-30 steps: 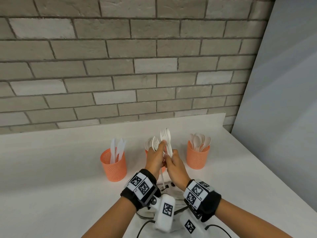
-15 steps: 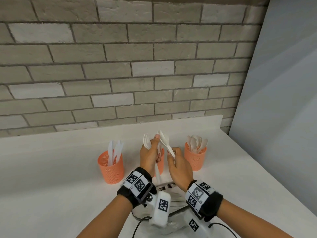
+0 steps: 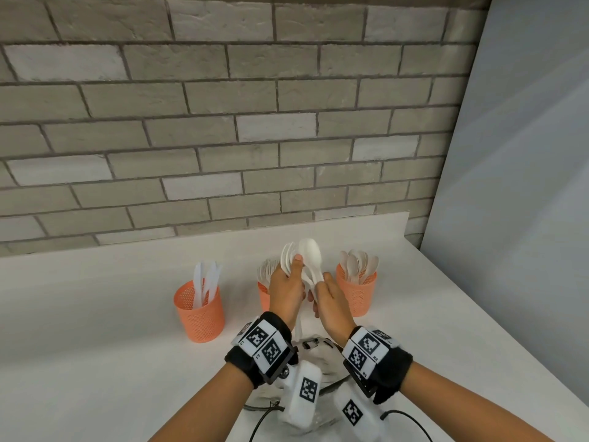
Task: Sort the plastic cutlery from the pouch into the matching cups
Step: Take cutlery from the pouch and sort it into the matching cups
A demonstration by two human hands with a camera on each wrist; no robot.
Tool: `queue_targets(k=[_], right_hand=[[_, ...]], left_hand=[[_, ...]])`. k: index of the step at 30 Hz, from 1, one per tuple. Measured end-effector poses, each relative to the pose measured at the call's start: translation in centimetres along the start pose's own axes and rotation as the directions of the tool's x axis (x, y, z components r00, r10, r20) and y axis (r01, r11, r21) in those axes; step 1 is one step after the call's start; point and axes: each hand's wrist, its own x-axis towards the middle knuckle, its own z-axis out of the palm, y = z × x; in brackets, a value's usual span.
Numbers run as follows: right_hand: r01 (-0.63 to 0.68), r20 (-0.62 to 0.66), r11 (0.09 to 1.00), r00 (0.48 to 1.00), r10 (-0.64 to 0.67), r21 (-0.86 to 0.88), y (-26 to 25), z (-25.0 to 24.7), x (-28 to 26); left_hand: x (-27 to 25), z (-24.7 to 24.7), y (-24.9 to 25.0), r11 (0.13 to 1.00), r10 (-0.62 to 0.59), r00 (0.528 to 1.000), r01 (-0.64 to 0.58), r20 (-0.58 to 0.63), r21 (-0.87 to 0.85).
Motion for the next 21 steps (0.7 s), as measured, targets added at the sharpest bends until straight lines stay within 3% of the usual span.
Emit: queue_targets(k=[5,12,17,21], right_hand=[[-0.069,-0.049,0.989,0.996,0.076,0.129,0.3,-1.0,1.2],[-0.038,-0.171,0.977,0.982,0.076,0.212,1.3,-4.4,3.5],[0.076,-0.233,0.964,0.972,-0.015,0.254,1.1,-7.9,5.8],[0.105,-0.324,0.972,0.945,-0.031,0.211,1.0,-10.0,8.8]], left_hand=[[0.4,0.2,-0.2,1.0,-0.016,0.997,0.017,-0.077,0.013],[1.2,-1.0,-0.3,0.979,-0.154,0.988,0.151,-0.011,-0.134],[3.6,-3.4,1.0,0.998,-0.055,0.99,0.059,-0.131,0.026],[6.0,-3.8,3.5,0.999,0.052,0.963,-0.053,-0.264,0.003]])
